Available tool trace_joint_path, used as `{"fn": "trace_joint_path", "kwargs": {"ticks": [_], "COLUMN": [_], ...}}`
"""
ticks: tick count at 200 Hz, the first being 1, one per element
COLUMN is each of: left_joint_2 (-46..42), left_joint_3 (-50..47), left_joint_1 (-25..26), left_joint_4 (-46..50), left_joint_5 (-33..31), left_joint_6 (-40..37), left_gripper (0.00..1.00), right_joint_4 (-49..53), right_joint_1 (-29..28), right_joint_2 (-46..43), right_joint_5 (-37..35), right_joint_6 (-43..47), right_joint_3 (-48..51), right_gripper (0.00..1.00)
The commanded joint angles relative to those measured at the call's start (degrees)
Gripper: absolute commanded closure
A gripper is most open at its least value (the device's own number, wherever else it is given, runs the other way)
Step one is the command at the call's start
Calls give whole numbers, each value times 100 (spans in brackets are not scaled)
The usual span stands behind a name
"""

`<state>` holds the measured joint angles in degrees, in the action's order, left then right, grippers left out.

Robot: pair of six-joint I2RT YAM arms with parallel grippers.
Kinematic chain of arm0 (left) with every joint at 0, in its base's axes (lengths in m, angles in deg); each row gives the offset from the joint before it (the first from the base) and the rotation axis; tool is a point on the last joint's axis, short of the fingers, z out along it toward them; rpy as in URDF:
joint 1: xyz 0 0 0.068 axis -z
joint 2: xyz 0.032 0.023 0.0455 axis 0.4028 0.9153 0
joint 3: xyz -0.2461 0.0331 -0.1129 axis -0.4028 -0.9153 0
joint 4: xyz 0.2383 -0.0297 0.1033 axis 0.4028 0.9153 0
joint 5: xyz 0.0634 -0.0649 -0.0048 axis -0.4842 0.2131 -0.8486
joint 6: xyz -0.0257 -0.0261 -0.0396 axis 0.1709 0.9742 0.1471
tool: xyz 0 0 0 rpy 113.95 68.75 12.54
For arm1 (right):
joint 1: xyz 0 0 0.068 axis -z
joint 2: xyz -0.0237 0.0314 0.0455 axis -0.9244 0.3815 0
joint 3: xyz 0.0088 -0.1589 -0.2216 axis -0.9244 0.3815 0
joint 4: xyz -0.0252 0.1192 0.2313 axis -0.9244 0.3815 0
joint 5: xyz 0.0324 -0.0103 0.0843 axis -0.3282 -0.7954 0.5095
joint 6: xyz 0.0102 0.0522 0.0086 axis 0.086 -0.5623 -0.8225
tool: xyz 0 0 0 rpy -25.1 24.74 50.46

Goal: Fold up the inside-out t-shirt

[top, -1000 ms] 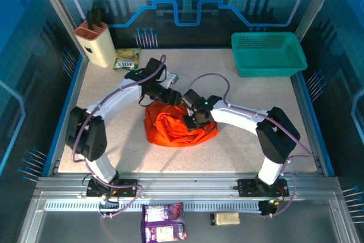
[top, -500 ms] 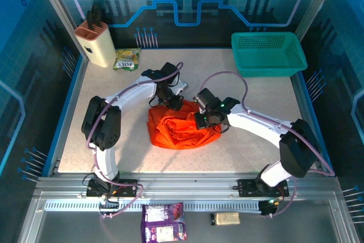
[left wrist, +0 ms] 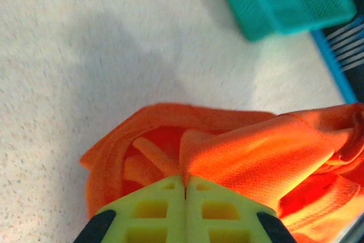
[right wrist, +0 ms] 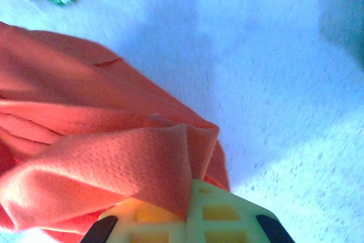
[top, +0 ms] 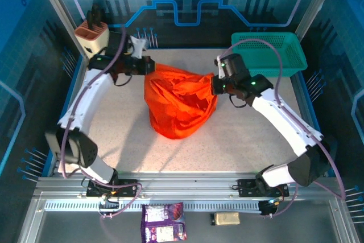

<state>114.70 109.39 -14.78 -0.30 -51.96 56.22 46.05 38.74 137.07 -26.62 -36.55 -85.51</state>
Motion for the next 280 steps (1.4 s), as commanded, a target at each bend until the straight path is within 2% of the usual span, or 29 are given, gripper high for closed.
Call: {"fn": "trace_joint_path", "kwargs": {"ticks": [1, 27, 55, 75, 91, 98, 118, 148, 162, 176, 195, 207, 217, 230, 244, 268, 280], "left_joint_2": [-467, -981, -1260, -1247, -1082, -1019, -949, -1043, -1095, -1156, -1241, -1248, -1248, -1275, -1365, -1538, -1656], "left_joint_3": [-55, -838, -2253, -3094, -3530, -3661, -3948, -4215, -4212, -4168, -4120, -4037, -3939, -3807, -3659, -3437, -3318], "left_joint_1": [-207, -465, -590, -581, -455, -347, -113, -63, -62, -58, -62, -62, -62, -62, -62, -69, -67], "left_joint_4": [-36, -223, -644, -890, -1071, -1109, -1217, -1449, -1498, -1539, -1699, -1741, -1754, -1737, -1681, -1481, -1293], "left_joint_5": [380, 263, 415, 517, 666, 655, 539, 360, 307, 278, 314, 331, 378, 443, 503, 522, 476], "left_joint_6": [337, 522, 795, 862, 938, 932, 950, 1109, 1144, 1181, 1252, 1294, 1325, 1360, 1387, 1340, 1279], "left_gripper": [100, 100, 100, 100, 100, 100, 100, 97, 97, 97, 96, 96, 96, 96, 96, 96, 96], "right_joint_4": [488, 427, 278, 181, 304, 402, 705, 946, 985, 865, 479, 315, 397, 542, 383, -51, -49], "right_joint_1": [376, 936, 1369, 1431, 1405, 1349, 813, -80, -612, -1082, -1628, -1972, -2208, -2406, -2423, -2419, -2419], "right_joint_2": [-429, -757, -877, -738, -521, -438, -374, -143, 18, 192, 515, 823, 1147, 1574, 1913, 2432, 2590], "right_joint_5": [-237, 40, 478, 614, 663, 610, 117, -215, -393, -271, 242, 306, 71, -337, -429, -194, -207], "right_joint_6": [295, 124, -100, -166, -159, -163, -181, -445, -579, -730, -847, -837, -788, -718, -656, -428, -367], "right_joint_3": [-83, 602, 1720, 2269, 2340, 2291, 1911, 1283, 1018, 861, 792, 751, 638, 474, 442, 308, 94], "right_gripper": [100, 100, 100, 100, 100, 96, 82, 69, 67, 66, 65, 58, 50, 37, 28, 28, 35]}}
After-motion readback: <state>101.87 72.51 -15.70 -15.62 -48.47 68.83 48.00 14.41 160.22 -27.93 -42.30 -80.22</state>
